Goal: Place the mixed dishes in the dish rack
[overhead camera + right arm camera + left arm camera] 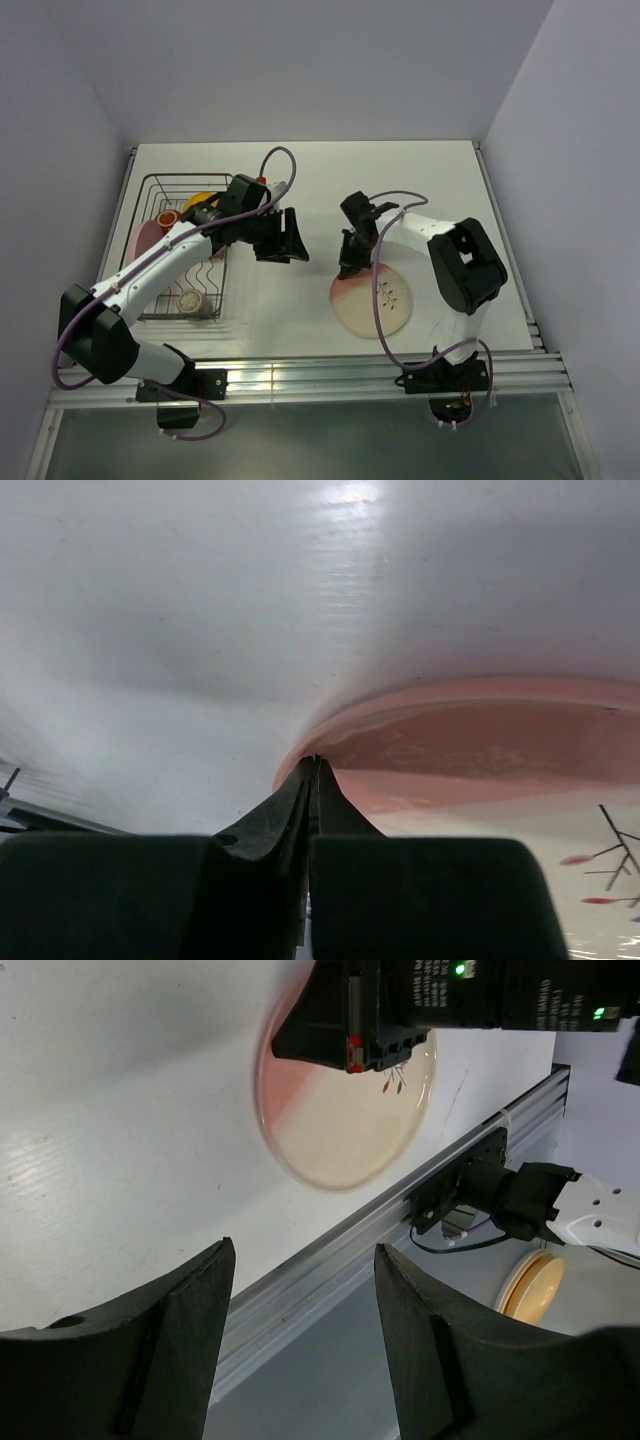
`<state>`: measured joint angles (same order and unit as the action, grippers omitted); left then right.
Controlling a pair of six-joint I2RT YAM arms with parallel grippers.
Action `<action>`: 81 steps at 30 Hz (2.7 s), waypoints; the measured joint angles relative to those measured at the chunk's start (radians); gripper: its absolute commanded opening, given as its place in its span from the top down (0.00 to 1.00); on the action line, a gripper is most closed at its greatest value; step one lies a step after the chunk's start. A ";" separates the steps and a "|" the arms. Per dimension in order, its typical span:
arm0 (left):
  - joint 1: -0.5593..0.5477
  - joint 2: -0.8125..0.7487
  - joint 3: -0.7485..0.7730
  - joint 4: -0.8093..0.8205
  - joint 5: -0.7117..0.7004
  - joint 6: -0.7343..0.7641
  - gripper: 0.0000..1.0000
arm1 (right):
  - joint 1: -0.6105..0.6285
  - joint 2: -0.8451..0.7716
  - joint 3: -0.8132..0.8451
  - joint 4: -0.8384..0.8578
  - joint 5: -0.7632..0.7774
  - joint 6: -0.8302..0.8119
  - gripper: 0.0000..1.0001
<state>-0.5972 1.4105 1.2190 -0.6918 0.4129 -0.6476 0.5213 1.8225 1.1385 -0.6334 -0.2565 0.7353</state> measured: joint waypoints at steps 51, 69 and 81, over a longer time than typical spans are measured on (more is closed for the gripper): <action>-0.026 0.034 -0.233 0.291 0.307 -0.190 0.37 | -0.133 -0.777 -0.693 -0.136 0.112 0.374 0.51; -0.030 0.036 -0.271 0.311 0.307 -0.205 0.35 | -0.133 -0.775 -0.681 -0.053 0.137 0.370 1.00; -0.031 0.064 -0.328 0.264 0.306 -0.139 0.35 | -0.131 -0.773 -0.554 -0.103 0.104 0.381 1.00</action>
<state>-0.6281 1.4746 0.8906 -0.4278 0.7193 -0.7868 0.3901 1.0496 0.5846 -0.7368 -0.1524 1.1164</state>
